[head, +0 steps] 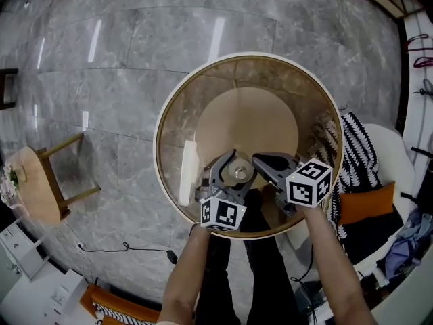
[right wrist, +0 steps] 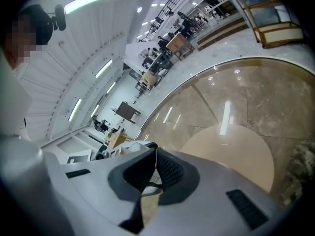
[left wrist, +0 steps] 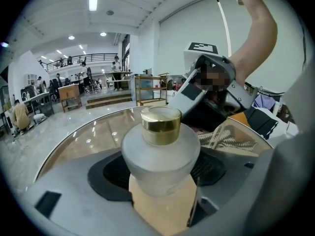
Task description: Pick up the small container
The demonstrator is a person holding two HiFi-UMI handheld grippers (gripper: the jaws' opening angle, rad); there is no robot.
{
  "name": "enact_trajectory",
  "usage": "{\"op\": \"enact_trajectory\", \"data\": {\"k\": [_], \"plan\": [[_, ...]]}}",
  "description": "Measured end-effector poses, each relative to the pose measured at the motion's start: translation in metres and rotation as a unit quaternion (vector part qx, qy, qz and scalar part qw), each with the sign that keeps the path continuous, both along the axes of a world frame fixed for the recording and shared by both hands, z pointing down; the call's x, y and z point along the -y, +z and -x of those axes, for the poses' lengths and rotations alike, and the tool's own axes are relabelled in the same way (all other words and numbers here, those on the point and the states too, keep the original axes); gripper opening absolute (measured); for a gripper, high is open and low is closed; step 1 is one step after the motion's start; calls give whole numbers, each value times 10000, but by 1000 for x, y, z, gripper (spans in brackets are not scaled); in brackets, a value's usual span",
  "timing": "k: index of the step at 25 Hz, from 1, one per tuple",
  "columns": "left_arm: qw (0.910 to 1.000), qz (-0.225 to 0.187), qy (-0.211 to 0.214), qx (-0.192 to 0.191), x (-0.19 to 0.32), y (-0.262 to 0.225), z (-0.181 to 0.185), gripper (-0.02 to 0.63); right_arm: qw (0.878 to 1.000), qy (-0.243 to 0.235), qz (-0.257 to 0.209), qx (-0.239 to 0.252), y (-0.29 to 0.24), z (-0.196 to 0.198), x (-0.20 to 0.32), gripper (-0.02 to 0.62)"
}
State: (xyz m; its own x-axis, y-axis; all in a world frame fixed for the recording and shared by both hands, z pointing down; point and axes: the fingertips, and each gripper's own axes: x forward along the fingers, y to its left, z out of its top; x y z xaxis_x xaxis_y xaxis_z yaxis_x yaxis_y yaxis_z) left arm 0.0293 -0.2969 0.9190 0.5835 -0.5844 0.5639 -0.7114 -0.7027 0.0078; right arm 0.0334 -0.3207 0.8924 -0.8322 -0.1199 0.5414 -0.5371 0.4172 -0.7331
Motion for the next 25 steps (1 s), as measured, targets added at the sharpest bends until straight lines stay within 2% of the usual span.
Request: {"op": "enact_trajectory", "data": {"k": [5,14,20,25], "plan": [[9997,36,185,162,-9,-9,-3,316,9988,432,-86,191,-23,-13,-2,69],[9996,77,260,57,-16,-45,-11,316,9945,926,-390,289,-66,-31,-16,69],[9988,63,491,-36,-29,-77,-15,316,9822,1019,-1534,358,-124,-42,-25,69],[9982,22,592,-104,-38,-104,-15,316,9773,910,-1895,272,-158,-36,-38,69]]}}
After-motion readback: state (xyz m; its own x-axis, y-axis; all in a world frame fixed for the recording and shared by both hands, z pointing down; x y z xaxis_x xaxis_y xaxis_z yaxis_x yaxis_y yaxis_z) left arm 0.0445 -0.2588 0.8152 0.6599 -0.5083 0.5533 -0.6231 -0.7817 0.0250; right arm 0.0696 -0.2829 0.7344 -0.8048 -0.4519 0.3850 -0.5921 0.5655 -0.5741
